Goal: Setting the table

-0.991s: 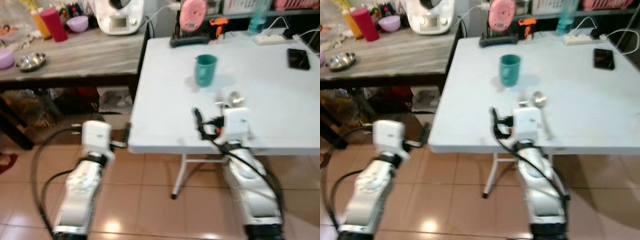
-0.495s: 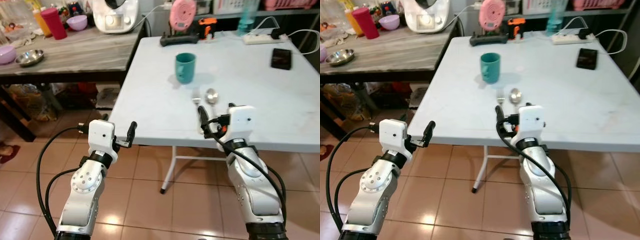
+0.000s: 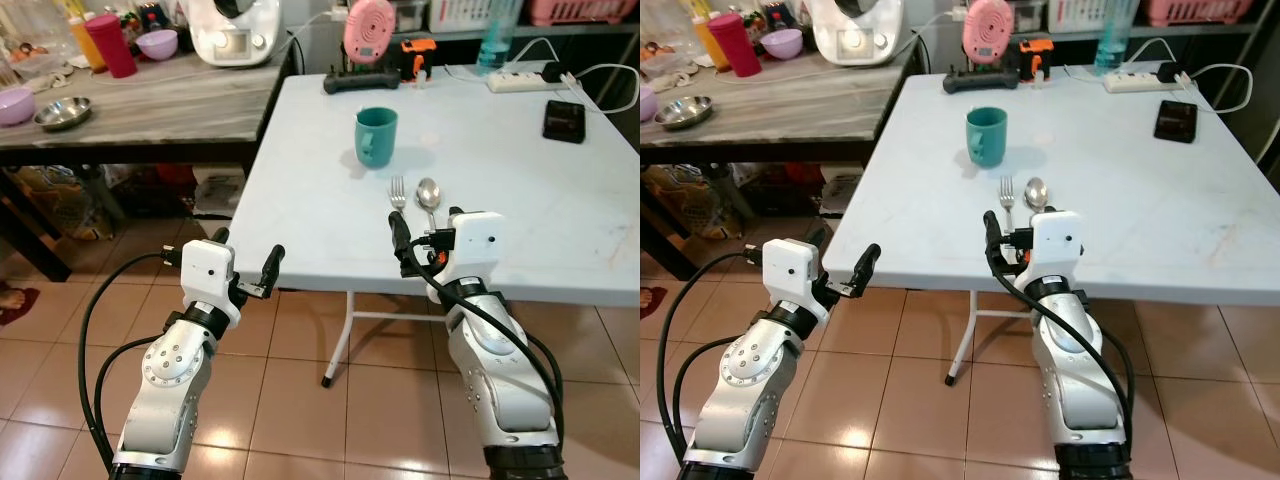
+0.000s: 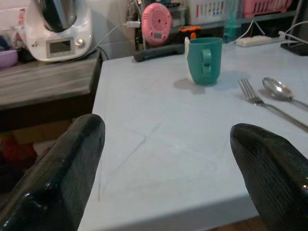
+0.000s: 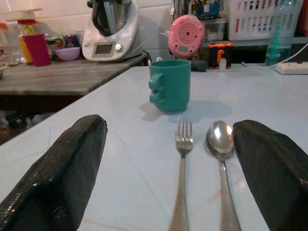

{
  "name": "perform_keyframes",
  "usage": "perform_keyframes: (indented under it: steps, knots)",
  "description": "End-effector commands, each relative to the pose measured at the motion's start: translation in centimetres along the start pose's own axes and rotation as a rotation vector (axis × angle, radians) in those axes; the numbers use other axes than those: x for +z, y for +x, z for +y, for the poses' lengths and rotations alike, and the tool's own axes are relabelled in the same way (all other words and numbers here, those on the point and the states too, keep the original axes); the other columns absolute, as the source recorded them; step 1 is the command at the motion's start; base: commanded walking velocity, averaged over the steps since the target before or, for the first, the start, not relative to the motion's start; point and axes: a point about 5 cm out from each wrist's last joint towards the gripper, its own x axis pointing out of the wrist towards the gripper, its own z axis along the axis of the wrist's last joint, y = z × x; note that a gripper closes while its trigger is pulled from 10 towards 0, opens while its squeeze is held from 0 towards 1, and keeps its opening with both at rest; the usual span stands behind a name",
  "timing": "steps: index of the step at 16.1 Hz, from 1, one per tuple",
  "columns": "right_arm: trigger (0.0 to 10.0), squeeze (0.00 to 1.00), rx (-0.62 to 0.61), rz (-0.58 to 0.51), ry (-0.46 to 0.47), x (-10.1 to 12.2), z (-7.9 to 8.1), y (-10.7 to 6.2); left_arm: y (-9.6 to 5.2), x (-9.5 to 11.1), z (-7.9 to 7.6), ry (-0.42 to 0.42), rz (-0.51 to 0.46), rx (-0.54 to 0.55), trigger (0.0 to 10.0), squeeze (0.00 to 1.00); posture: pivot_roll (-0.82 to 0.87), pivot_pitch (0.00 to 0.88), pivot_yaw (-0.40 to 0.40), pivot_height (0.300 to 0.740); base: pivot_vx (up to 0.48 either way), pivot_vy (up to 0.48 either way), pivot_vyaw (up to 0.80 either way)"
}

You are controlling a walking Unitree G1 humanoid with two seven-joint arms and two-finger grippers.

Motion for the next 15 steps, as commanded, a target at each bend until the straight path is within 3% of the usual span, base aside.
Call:
perform_keyframes:
  steps: [1,11,15]
  knots:
    - [10.0,0.0,0.006,0.003,0.003,0.06,0.17,0.08,0.0,0.4,0.05,-0.003,-0.011,-0.017,10.0,0.0,-0.15,0.08,0.108,0.74,0.382,0.0,0.0]
    - [10.0,0.0,0.02,0.014,0.001,-0.04,0.33,0.17,-0.35,0.04,-0.4,-0.02,-0.002,-0.041,10.0,0.0,-0.15,0.082,0.095,0.74,0.403,0.0,0.0]
    - [10.0,0.0,0.025,0.028,-0.003,-0.28,0.37,0.08,-0.7,-0.33,-0.33,-0.026,0.009,-0.049,10.0,0.0,-0.16,0.087,0.089,0.74,0.124,0.0,0.0]
